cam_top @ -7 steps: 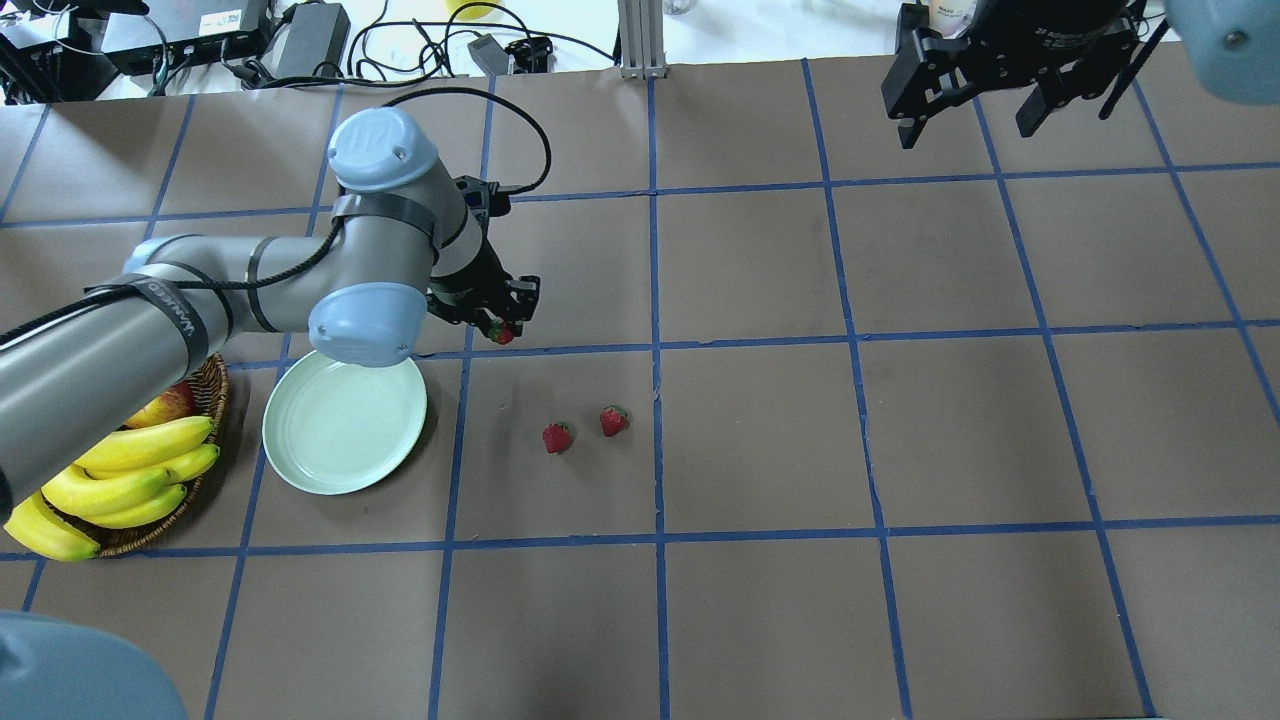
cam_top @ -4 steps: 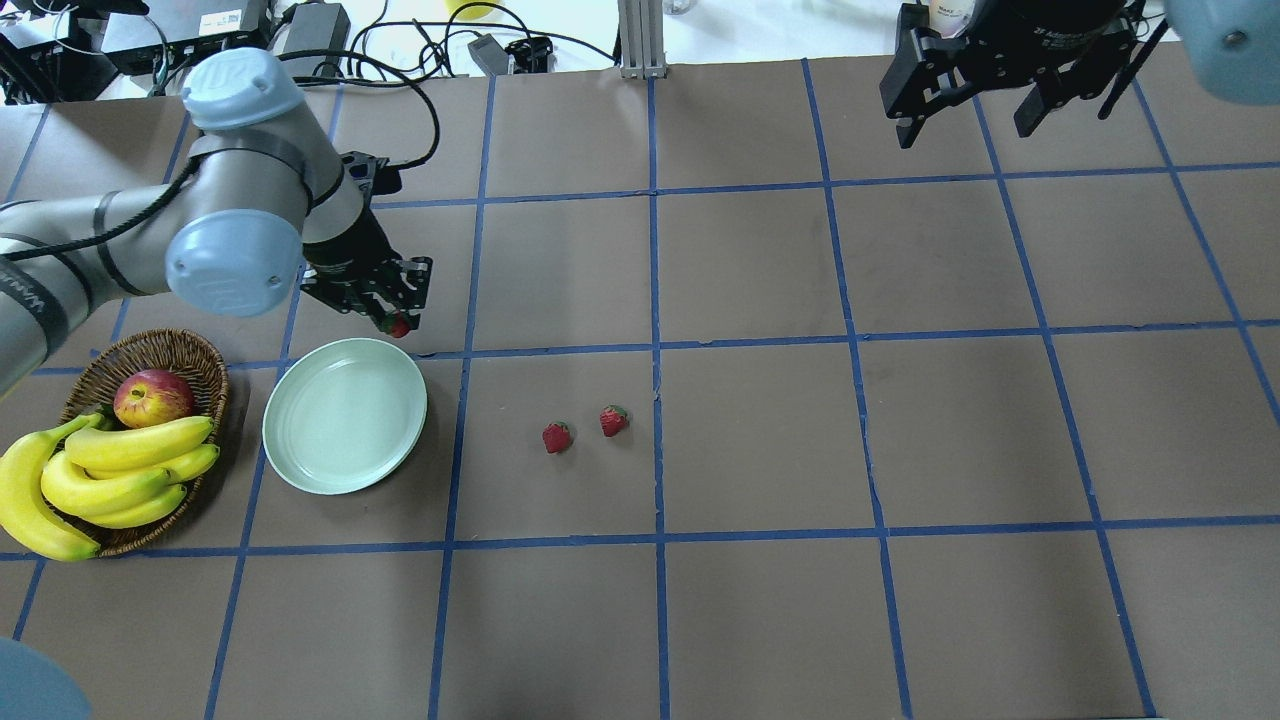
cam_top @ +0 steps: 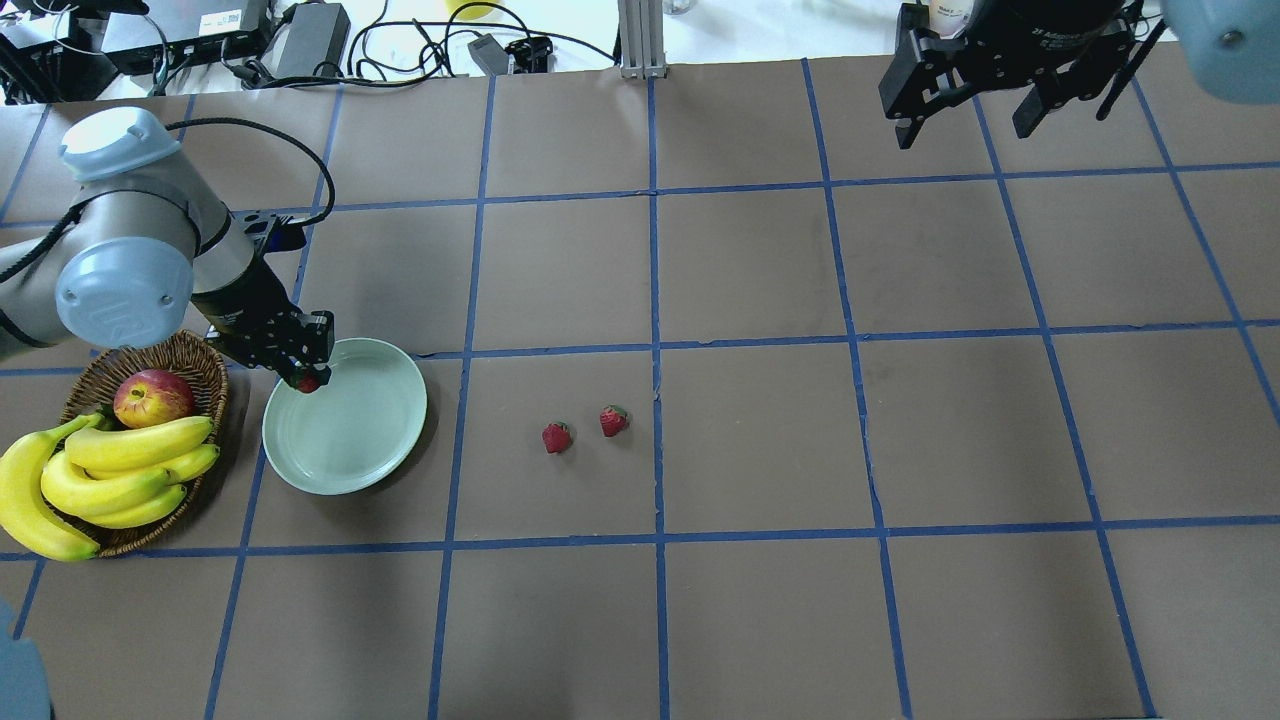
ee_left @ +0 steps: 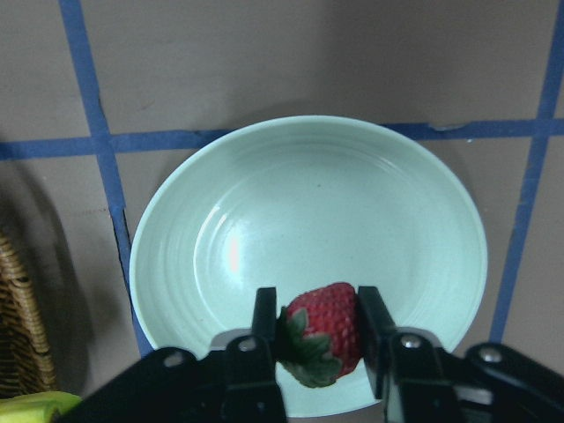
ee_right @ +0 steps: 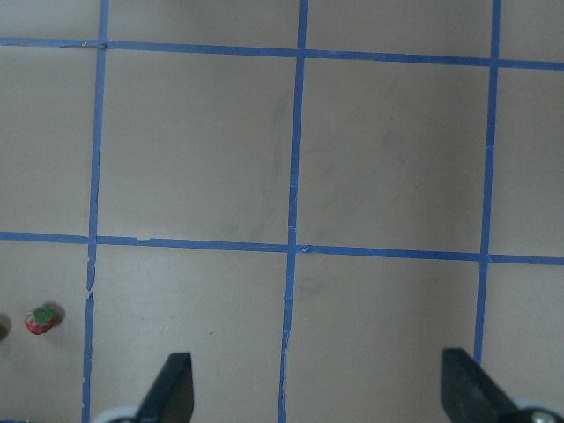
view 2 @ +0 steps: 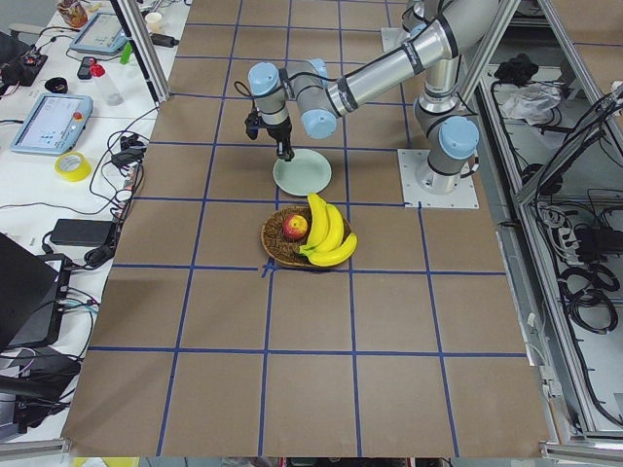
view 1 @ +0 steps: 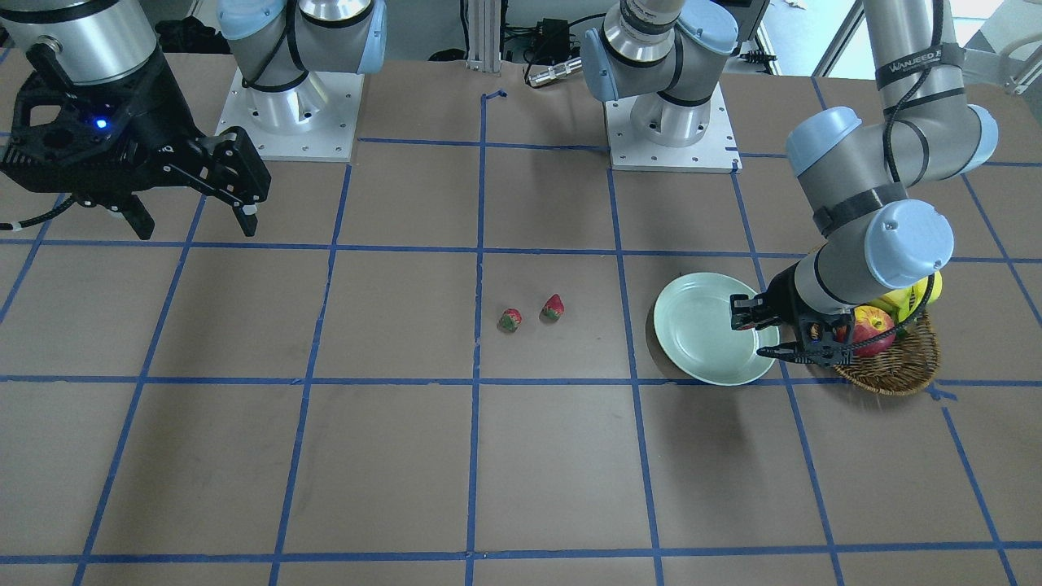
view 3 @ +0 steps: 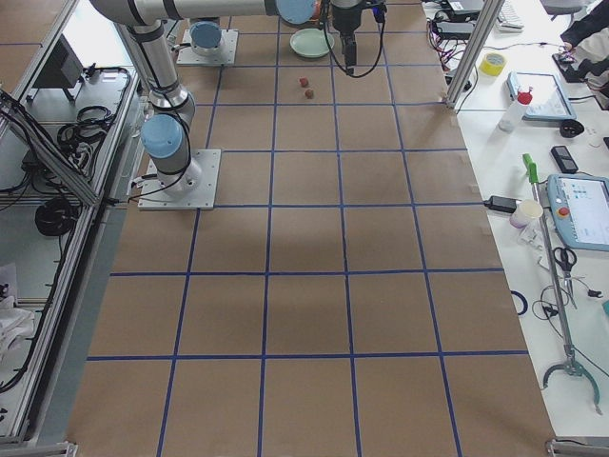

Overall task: Collect all strawberries into plate
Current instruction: 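Carry the strawberry over the green plate and open the left gripper, then move the left gripper to the remaining strawberry pair and grasp one, then carry the strawberry over the plate and release it inside, then reach the left gripper to the last strawberry and grasp it, then carry the last strawberry over the plate and lower it, then open the left gripper to drop the strawberry and raise it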

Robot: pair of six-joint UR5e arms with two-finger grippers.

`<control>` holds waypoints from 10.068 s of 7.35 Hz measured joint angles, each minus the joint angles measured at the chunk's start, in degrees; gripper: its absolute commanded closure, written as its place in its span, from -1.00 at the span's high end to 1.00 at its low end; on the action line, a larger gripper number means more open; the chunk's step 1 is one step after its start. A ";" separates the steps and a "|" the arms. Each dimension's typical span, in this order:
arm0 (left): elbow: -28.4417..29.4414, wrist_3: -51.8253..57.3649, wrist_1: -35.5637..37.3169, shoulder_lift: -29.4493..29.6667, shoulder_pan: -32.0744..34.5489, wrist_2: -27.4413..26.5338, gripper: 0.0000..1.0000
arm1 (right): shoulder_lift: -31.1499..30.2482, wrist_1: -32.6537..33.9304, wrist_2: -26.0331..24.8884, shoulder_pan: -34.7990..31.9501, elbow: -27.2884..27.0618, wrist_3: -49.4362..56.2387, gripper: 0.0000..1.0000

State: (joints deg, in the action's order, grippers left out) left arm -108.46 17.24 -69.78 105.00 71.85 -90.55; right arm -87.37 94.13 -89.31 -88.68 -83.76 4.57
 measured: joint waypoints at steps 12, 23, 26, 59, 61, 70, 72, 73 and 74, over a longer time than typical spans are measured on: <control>1.67 -11.53 0.69 -1.71 18.79 3.12 1.00 | 0.00 0.00 0.09 0.00 0.00 0.00 1.00; -7.85 -23.19 14.20 3.90 27.38 12.16 -1.00 | 0.00 0.00 0.02 0.00 0.00 0.00 1.00; -7.09 -22.96 13.96 4.30 27.32 11.89 -1.00 | 0.00 0.00 0.02 0.00 0.00 0.00 1.00; -5.26 -30.15 23.86 6.55 34.91 11.59 -1.00 | 0.00 -0.09 0.10 0.00 -0.09 0.00 1.00; -3.76 -29.90 21.95 5.48 34.51 9.45 -1.00 | 0.00 -0.09 0.11 0.00 -0.09 0.00 1.00; 3.83 -8.71 -3.94 1.10 7.81 -2.30 -1.00 | 0.00 -0.09 0.10 0.00 -0.09 0.00 1.00; 2.64 -8.25 -3.92 1.70 7.03 -3.75 -1.00 | 0.00 -0.09 0.11 0.00 -0.09 0.00 1.00; 2.40 -8.27 -3.60 2.10 6.95 -4.19 0.98 | 0.00 -0.09 0.11 0.00 -0.09 0.00 1.00; 2.36 -8.32 -2.97 2.56 6.93 -4.32 1.00 | 0.00 -0.09 0.10 0.00 -0.09 0.00 1.00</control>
State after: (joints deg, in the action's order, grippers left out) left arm -106.11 8.92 -72.75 107.56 78.77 -94.87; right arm -87.36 94.04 -89.21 -88.68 -83.85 4.57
